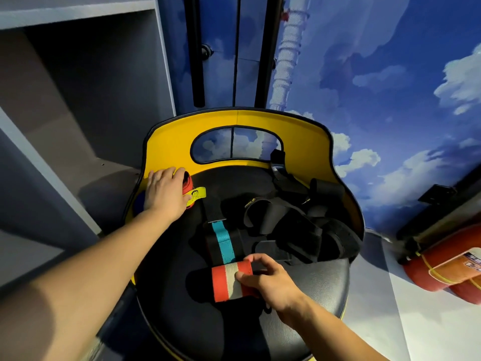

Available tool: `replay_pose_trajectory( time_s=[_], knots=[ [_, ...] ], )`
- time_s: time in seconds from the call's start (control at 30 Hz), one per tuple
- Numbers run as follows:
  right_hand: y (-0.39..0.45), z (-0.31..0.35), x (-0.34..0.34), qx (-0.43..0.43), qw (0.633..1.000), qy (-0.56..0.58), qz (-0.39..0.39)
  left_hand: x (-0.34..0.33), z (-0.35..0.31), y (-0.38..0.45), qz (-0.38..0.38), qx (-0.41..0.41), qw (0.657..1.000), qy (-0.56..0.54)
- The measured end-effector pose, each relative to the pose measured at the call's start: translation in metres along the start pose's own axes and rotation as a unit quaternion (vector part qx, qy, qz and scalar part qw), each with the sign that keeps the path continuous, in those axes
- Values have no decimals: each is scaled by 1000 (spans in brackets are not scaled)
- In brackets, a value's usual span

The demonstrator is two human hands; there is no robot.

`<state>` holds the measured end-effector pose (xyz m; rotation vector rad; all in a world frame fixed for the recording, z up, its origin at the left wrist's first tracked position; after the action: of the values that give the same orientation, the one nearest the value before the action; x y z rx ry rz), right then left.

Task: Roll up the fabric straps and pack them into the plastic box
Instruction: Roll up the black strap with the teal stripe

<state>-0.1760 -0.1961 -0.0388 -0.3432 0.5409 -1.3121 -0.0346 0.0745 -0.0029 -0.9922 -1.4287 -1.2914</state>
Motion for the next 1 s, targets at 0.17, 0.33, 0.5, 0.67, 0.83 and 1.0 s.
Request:
replay_pose_trajectory(
  time_s=[0.17,0.33,0.5,0.67,0.83,1.0],
  knots=[
    [0,1,-3,-1,1000,-20,-10,24,-14,-49,-75,-42,993,-83],
    [-5,-4,-6,12,1000,-26,-12,38,-28,-103,-49,-17,991,-123],
    [-16,-16,-11,29,998,-43,-25,34,-39,-163,116,74,964,-229],
    [-29,-32,-15,32,998,-46,-30,19,-54,-217,244,172,895,-332],
    [-35,-44,-15,31,998,-52,-37,12,-59,-240,278,272,771,-505],
    [-36,-41,-14,74,968,-229,-71,8,-61,-249,244,293,768,-514]
  ],
)
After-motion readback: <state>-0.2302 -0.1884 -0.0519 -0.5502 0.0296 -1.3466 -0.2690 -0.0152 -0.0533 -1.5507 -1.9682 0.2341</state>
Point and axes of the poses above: each hand's wrist, its own y-axis towards the middle knuckle, its own x-axis out of the back of the hand, z = x × y, the point moved 2 cm from there along y, towards the middle knuckle, and after that the axes turned 5 degrees about y, right-handed, at the moved point
